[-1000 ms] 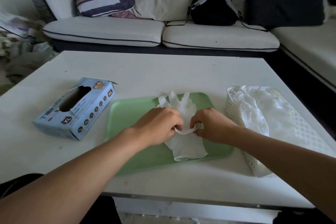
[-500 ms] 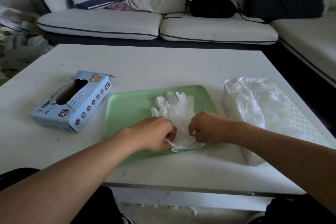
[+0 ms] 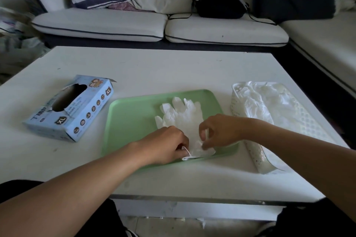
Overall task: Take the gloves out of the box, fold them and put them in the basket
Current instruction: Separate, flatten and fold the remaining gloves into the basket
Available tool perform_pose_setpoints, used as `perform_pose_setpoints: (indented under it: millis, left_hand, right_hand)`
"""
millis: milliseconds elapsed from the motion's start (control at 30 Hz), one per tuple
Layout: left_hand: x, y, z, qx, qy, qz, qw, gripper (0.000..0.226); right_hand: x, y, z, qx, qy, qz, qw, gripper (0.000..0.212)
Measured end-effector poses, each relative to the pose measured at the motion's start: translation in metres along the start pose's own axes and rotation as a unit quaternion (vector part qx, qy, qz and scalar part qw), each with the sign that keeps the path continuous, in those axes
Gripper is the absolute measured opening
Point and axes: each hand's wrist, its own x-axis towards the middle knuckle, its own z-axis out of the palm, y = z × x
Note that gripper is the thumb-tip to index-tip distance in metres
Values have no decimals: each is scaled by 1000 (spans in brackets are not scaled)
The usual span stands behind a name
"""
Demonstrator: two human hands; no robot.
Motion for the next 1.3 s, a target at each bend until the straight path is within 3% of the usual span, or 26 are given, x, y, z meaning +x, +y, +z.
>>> perform_pose_setpoints:
  millis: [100, 233, 333, 400, 500, 567, 667, 767, 833, 900, 933, 967, 1033, 1100, 1167, 1233, 1300]
  left_hand:
    - [2, 2, 4, 5, 16, -20, 1000, 22]
    - [-1, 7, 2, 15, -5, -27, 1000, 31]
    - [-3, 17, 1, -2, -5, -77, 997, 44]
    - [-3, 29, 4, 5, 24, -114, 993, 54]
    - [-4, 40, 11, 32, 81, -164, 983, 61]
    - [-2, 39, 14, 37, 116, -159, 980, 46]
    - [3, 30, 8, 3, 172, -144, 975, 15]
    - [6, 20, -19, -92, 235, -80, 964, 14]
    - [7, 17, -43, -171, 278, -24, 945, 20]
    - [4, 23, -67, -283, 313, -20, 906, 24]
    - [2, 26, -78, -354, 318, -33, 879, 21]
    - [1, 29, -87, -423, 320, -45, 847, 18]
    - [1, 31, -102, -523, 303, -59, 794, 21]
    - [1, 35, -112, -577, 270, -65, 768, 46]
    - [0, 40, -118, -587, 250, -79, 766, 49]
    - [0, 44, -120, -584, 234, -87, 772, 35]
    - [1, 46, -121, -585, 237, -93, 770, 19]
  right_hand:
    - [5, -2, 11, -11, 35, 28, 999, 46]
    - [11, -8, 26, 13, 60, 22, 998, 30]
    - [13, -9, 27, 58, 37, 32, 997, 23]
    - [13, -7, 25, 159, 13, 54, 986, 21]
    - [12, -8, 15, 401, -33, 89, 911, 16]
    - [11, -10, 8, 498, -57, 97, 860, 11]
    - [8, -11, -3, 565, -75, 104, 815, 15]
    - [1, -6, -25, 594, -37, 84, 799, 14]
    - [-8, 0, -43, 605, 7, 47, 795, 13]
    - [-20, 5, -58, 625, 15, -31, 780, 13]
    - [-26, 5, -62, 626, 6, -87, 775, 25]
    - [-30, 4, -65, 598, 1, -144, 789, 41]
    - [-31, -1, -61, 477, 35, -217, 851, 68]
    - [-25, -13, -52, 424, 103, -212, 875, 71]
    - [-20, -23, -51, 489, 145, -198, 837, 56]
    - [-22, -25, -53, 571, 176, -167, 784, 47]
    - [-24, -22, -59, 608, 207, -142, 753, 43]
